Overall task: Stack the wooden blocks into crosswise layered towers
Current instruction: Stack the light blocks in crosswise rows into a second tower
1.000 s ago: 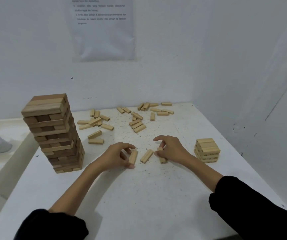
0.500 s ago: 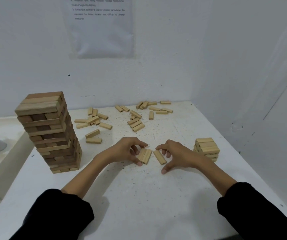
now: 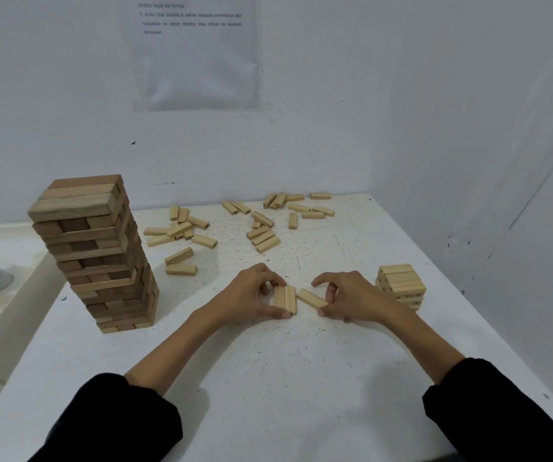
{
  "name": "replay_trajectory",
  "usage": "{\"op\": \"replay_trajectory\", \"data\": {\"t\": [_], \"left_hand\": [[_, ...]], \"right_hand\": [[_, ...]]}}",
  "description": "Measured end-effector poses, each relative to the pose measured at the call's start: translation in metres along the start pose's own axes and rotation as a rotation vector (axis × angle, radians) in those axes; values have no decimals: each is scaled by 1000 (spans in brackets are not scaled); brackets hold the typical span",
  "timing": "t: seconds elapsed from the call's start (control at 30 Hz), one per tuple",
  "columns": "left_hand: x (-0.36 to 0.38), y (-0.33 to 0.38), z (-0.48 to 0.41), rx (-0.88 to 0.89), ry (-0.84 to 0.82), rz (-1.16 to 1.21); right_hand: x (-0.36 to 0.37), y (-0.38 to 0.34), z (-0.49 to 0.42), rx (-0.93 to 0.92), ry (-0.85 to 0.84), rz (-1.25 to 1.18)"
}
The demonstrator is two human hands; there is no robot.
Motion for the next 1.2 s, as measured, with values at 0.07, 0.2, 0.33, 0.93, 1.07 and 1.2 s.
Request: {"op": "replay_trajectory", "data": {"t": [0.07,0.2,0.33,0.93,1.07,1.2], "left_hand": [[2,2,0,-6,13,-10],[3,5,1,-7,24,-10],[2,3,4,-3,17,-20],[-13,28,4,8,175,73],[-27,61,-15,99,184,45],[-28,101,-42,175,199,43]], "right_hand": [[7,-1,-1,2,46,-30],[9,-9,-4,-44,-7,-23],[0,-11,-5,-121,-25,90],[-17,-35,-1,-287,49,200],[-55,-34,17,-279,98,205],[-97,-16,31,-239,115,196]]}}
Point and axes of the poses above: each hand's wrist, its own z-axis away from the middle knuckle, its own x-axis out of the palm, y = z × x, the point moved 5 cm from there along -z, towards the middle knuckle, and after that the axes turned 7 degrees about x, right-handed, at the moved point
